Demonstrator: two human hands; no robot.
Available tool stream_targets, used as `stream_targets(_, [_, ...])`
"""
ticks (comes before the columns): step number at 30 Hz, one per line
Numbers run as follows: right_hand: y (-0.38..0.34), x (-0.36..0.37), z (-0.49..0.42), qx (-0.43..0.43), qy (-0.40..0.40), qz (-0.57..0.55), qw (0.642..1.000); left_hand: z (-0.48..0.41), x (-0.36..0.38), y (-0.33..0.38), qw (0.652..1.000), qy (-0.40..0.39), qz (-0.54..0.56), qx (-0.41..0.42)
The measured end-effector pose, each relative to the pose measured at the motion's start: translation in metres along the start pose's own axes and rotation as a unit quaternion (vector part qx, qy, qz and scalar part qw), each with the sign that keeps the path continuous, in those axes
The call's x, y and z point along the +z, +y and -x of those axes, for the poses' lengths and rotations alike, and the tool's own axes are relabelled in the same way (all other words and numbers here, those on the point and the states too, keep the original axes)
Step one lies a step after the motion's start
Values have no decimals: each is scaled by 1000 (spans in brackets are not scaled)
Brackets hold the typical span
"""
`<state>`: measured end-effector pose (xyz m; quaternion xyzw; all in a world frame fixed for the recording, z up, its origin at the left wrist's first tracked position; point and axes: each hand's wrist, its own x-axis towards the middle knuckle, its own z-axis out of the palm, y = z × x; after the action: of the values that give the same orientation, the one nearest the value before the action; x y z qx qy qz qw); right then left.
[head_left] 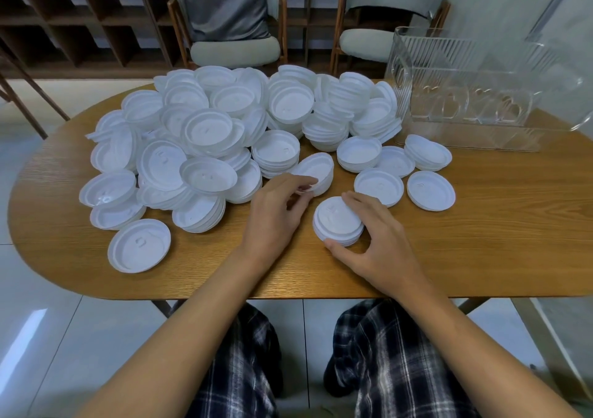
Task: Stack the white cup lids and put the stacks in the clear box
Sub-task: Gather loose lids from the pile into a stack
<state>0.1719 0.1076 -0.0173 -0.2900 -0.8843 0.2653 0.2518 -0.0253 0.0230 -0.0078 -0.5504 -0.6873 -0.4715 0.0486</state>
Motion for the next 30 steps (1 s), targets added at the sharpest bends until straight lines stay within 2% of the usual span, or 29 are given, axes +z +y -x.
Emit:
stream_targets(4, [-1,0,0,2,1,-3,1000,4,-6,7,999,30,28,-4])
stream_targets(7, [-1,-1,0,6,-1,-15,1000,10,-12,17,991,32,112,-62])
stream_targets(10, [-2,-1,0,7,1,-25,1000,19,-19,23,964,8,226,-137])
stream_targets(12, [-2,-1,0,3,2,-27,1000,21,-22,24,950,-17,269,-159])
stream_targets(18, [-3,-3,1,-6,-3,-37,999,19,-26,25,943,-73,287,-150])
stream_targets(22, [-4,-4,1,-9,-10,-45,999,19,-24,22,920,-106,326,-191])
stream_targets(24, [-5,-4,1,-13,-13,-47,999,20,-21,19,927,-123,301,-190])
stream_targets(26, [-5,-4,1,-17,-15,-50,999,21,-19,19,955,-128,218,-158])
stream_targets(30, [-3,-3,1,-23,-12,-47,999,20,-18,24,982,-95,125,-103])
